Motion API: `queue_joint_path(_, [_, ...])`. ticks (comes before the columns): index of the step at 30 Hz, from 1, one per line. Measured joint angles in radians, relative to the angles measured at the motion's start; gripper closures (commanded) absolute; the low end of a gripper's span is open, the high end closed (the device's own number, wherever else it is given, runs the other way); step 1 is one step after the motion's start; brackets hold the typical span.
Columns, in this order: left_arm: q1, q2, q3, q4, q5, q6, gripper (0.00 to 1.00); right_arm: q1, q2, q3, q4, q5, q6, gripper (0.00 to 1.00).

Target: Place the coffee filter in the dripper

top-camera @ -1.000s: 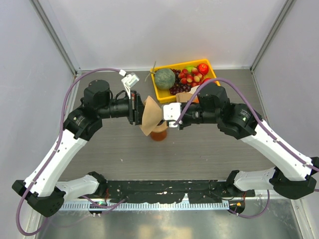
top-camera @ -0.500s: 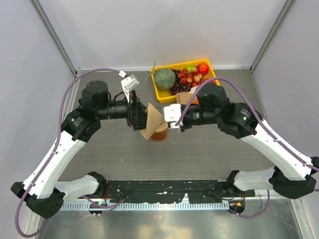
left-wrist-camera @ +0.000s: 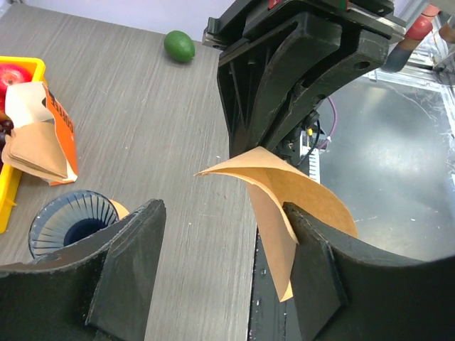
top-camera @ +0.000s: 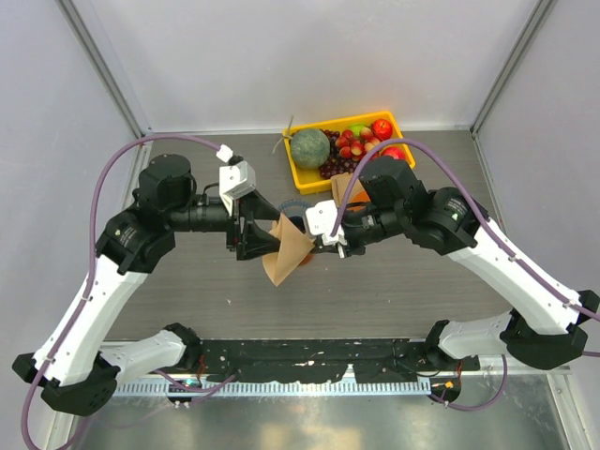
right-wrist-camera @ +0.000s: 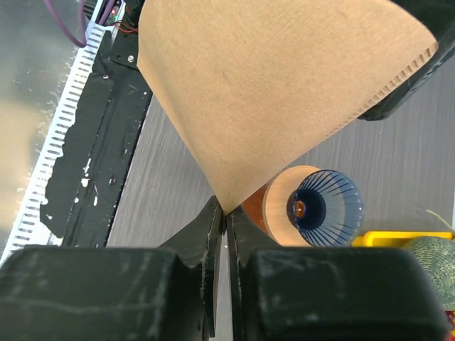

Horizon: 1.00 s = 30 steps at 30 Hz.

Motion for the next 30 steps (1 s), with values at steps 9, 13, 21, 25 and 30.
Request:
queue_joint_path(9, [0.0, 0.014, -0.002, -0.004, -0.002, -0.1, 0.68, 0.0, 0.002, 0.002, 0.002, 0.012, 0.039, 0.87])
queue_joint_path(13, [0.0, 0.029, -0.015, -0.006, -0.002, -0.181, 1.0, 0.0, 0.002, 0.001, 0.021, 0.027, 0.058, 0.7])
queue_joint_path(21, [0.043, 0.069, -0.029, 0.023, 0.014, -0.38, 1.0, -0.003, -0.025, -0.031, 0.081, 0.103, 0.093, 0.09])
queue_joint_path(25, [0.095, 0.071, -0.043, 0.051, -0.018, -0.509, 1.0, -0.004, -0.059, -0.053, 0.139, 0.169, 0.135, 0.06])
queue_joint_path(30, [0.129, 0.095, 0.005, 0.008, -0.242, -0.633, 1.0, -0.025, -0.092, -0.055, 0.248, 0.281, 0.328, 0.04])
